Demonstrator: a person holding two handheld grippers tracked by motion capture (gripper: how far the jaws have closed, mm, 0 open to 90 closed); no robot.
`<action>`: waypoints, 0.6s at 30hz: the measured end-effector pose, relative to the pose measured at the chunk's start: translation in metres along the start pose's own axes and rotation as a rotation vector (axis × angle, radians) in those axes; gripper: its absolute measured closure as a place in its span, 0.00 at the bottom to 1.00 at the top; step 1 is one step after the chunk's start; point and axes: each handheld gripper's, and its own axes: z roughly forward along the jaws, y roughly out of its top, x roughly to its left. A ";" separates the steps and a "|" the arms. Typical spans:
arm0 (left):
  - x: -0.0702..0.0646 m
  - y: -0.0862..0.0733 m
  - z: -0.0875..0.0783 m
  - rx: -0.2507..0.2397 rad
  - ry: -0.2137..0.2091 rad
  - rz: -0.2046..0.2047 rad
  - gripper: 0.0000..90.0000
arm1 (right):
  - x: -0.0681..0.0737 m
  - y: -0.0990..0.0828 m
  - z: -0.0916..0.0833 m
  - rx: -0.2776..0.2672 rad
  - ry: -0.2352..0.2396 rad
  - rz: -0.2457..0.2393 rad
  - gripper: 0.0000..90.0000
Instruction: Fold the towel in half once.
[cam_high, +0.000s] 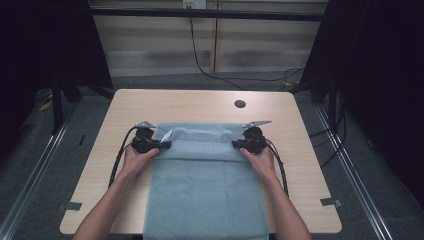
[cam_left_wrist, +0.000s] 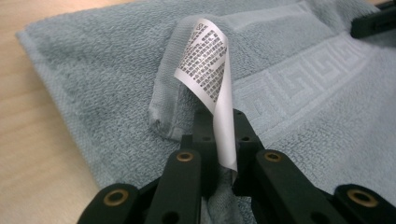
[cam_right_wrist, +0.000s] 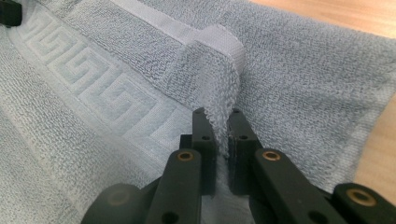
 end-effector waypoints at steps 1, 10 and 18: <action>0.001 0.002 0.001 -0.001 0.013 0.008 0.93 | -0.001 0.002 0.001 -0.001 -0.002 0.006 0.94; 0.003 0.019 0.016 0.002 0.098 0.023 0.93 | -0.009 0.015 0.011 -0.002 -0.054 0.040 0.94; -0.006 0.030 0.001 -0.045 0.083 0.014 0.93 | -0.016 0.025 -0.004 -0.091 -0.012 0.069 0.94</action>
